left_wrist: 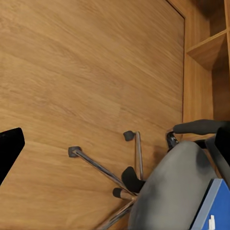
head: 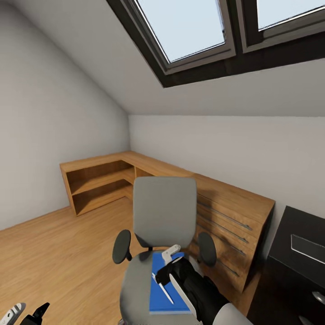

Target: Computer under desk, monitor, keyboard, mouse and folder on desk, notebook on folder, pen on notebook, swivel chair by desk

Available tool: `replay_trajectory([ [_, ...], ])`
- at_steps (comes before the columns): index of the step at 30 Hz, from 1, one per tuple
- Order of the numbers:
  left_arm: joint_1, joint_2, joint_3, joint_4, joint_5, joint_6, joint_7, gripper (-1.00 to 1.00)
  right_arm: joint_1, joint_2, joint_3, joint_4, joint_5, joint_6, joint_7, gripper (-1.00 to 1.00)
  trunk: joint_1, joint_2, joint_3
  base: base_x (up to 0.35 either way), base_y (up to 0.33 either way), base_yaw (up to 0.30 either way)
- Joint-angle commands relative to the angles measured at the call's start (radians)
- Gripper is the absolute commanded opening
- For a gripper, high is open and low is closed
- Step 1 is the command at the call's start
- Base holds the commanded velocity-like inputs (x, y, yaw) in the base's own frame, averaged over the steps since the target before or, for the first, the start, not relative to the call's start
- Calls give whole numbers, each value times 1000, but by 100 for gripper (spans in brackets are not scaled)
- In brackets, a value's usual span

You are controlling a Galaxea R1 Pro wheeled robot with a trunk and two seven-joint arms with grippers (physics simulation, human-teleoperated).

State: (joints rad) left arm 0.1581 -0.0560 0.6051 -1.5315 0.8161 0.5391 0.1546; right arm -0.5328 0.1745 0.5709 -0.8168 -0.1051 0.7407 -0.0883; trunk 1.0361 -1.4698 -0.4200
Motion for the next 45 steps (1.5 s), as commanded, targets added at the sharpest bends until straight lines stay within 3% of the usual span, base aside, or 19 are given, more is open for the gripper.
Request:
replay_trajectory([
  [1,0,-1,1,-2,11,4,8,100,-1,0,3,0,-11,4,-13,100,4,-8,-4,0,0,0],
  [11,0,-2,1,-2,10,1,8,100,-1,0,1,-7,-15,5,-14,100,42,-78,-35,0,0,6],
  [20,0,-2,1,-2,11,0,7,100,-1,0,2,-12,-53,5,-20,100,77,-141,-61,0,0,203],
  [45,0,0,2,-3,11,5,0,100,0,0,4,-4,-54,-5,-22,100,165,-302,-133,0,0,25],
])
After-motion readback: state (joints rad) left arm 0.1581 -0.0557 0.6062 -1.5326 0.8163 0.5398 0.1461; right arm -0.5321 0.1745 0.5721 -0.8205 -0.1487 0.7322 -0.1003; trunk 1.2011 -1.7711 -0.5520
